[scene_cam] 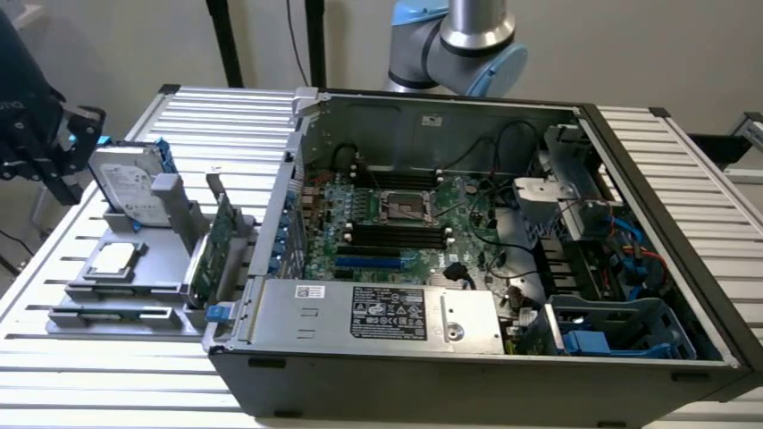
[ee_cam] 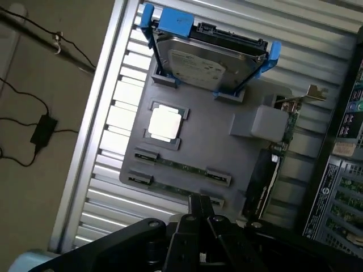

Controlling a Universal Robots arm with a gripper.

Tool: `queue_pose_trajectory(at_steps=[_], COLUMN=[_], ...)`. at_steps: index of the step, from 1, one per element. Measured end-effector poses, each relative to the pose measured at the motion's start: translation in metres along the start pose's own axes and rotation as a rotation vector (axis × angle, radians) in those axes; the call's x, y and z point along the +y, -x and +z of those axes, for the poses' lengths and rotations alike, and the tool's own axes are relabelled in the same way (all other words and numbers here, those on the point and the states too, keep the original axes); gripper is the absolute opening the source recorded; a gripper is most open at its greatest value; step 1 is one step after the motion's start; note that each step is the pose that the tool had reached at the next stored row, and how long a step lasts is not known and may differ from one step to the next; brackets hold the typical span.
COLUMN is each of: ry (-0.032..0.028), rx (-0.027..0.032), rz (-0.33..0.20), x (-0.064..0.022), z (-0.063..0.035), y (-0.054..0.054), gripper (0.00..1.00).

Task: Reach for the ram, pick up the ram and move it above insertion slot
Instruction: 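Pick up the ram and move it above insertion slot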

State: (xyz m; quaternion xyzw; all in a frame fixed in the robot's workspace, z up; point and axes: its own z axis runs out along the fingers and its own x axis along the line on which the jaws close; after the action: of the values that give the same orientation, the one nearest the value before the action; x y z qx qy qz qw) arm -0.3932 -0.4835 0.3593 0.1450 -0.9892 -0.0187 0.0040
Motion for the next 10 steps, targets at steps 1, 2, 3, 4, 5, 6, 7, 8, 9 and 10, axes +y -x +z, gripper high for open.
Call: queue_pose_trajectory(at_steps=[1, 2, 3, 4, 5, 6, 7, 8, 9, 10], ry=[0.0, 0.0, -0.0001, -0.0002, -0.0002, -0.0003, -0.0003, -0.0003, -0.0004, -0.0004], rx=[0.0008, 0.0014, 0.0021, 0.0028, 0.0035, 0.0042, 0.0049, 0.0056, 0.0063, 0.0069], rz=[-0.019, -0.038, -0.055, -0.074, -0.091, -0.109, -0.127, -0.146, -0.165, -0.182], x=[0.0, 0.0, 0.0, 0.0, 0.0, 0.0, 0.0, 0.0, 0.0, 0.0], z=[0.0, 0.0, 0.0, 0.0, 0.0, 0.0, 0.0, 0.0, 0.0, 0.0], y=[0.0, 0.0, 0.0, 0.0, 0.0, 0.0, 0.0, 0.0, 0.0, 0.0], gripper=[0.11, 0.11, 0.11, 0.11, 0.11, 0.11, 0.11, 0.11, 0.11, 0.11])
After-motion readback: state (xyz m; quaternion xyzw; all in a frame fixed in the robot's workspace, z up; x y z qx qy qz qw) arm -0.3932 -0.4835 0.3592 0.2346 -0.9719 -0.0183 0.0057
